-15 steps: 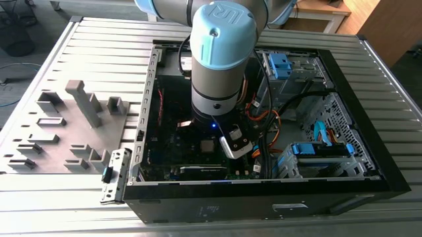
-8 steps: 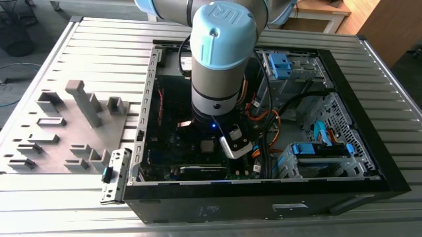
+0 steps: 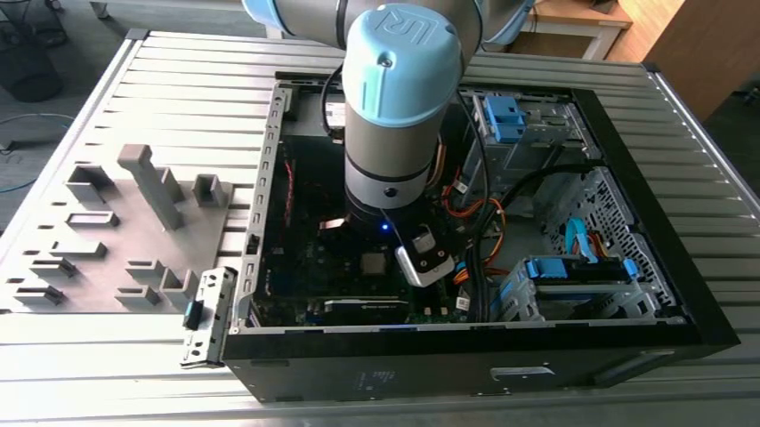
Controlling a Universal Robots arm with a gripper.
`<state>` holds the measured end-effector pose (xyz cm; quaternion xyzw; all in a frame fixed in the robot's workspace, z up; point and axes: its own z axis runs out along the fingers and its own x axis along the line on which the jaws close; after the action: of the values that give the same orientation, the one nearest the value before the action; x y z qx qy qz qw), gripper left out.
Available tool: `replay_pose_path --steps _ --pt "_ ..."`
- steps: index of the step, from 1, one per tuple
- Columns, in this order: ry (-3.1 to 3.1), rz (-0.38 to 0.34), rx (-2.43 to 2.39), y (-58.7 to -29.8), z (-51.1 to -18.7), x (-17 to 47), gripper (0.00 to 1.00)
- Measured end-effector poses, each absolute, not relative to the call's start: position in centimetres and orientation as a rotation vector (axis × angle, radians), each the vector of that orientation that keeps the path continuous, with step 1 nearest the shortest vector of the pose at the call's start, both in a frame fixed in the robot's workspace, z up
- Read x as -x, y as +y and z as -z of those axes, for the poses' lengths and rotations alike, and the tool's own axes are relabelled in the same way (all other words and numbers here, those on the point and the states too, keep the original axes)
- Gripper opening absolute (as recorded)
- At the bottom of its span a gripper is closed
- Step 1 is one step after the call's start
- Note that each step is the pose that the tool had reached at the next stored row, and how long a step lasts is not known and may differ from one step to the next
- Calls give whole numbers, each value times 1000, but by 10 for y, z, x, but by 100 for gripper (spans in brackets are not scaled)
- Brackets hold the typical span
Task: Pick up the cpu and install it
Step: 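Place the cpu into insertion slot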
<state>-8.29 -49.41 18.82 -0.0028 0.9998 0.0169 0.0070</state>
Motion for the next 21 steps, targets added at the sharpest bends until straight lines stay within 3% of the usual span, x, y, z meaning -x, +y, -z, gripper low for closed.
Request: replay_pose_path --steps 21 --pt "3126 -56 9 -494 -189 83 47"
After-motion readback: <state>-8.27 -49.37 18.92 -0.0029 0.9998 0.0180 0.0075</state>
